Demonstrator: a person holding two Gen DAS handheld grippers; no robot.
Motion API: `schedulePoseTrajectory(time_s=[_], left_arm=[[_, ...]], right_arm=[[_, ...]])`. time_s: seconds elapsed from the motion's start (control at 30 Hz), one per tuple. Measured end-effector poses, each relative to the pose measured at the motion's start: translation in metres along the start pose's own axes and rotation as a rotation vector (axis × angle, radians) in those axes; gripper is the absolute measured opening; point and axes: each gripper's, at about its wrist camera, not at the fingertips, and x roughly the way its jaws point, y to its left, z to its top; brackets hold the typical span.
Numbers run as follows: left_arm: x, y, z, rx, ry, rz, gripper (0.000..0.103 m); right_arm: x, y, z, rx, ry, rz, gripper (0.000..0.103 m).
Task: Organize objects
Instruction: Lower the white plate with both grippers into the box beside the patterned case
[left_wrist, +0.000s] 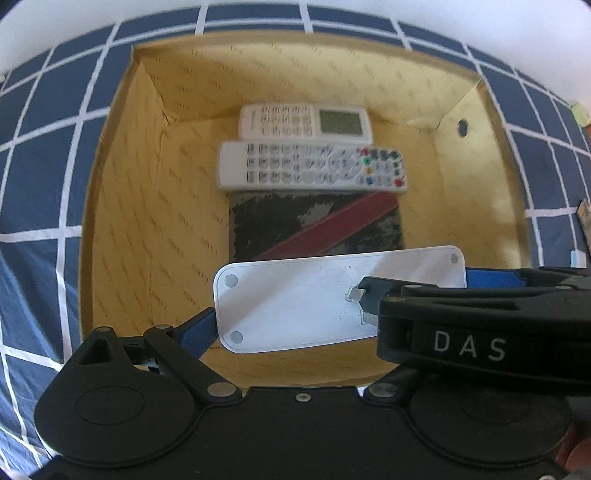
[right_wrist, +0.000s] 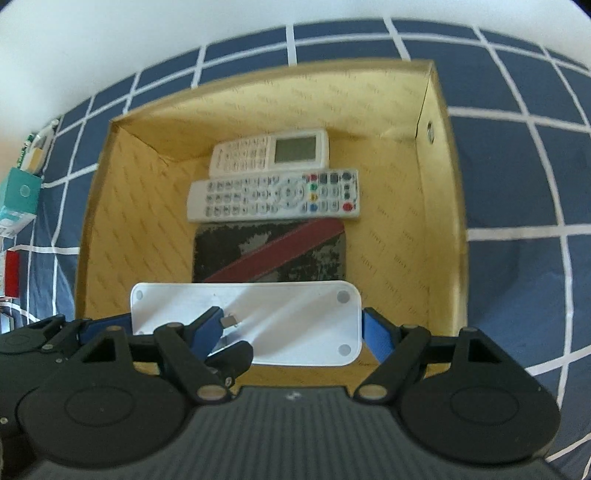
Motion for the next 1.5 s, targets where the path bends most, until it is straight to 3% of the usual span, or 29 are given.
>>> schedulePoseTrajectory(time_s=[0.87, 1.23, 1.5], left_arm=[[0.045, 0.010, -0.003, 0.013, 0.125, 0.009, 0.094], [0.045, 0.015, -0.010, 0.000, 0.123, 0.018, 0.096], [0.027, 0.015, -0.010, -0.013, 0.077, 0.018, 0.097]], right_arm=[[0.056, -0.008, -0.001, 0.047, 0.145, -0.009, 0.080], [0.059, -0.009, 0.001, 0.045, 0.160, 0.006, 0.080], [0.044, -0.007, 0.004, 0.031, 0.124, 0.014, 0.080]])
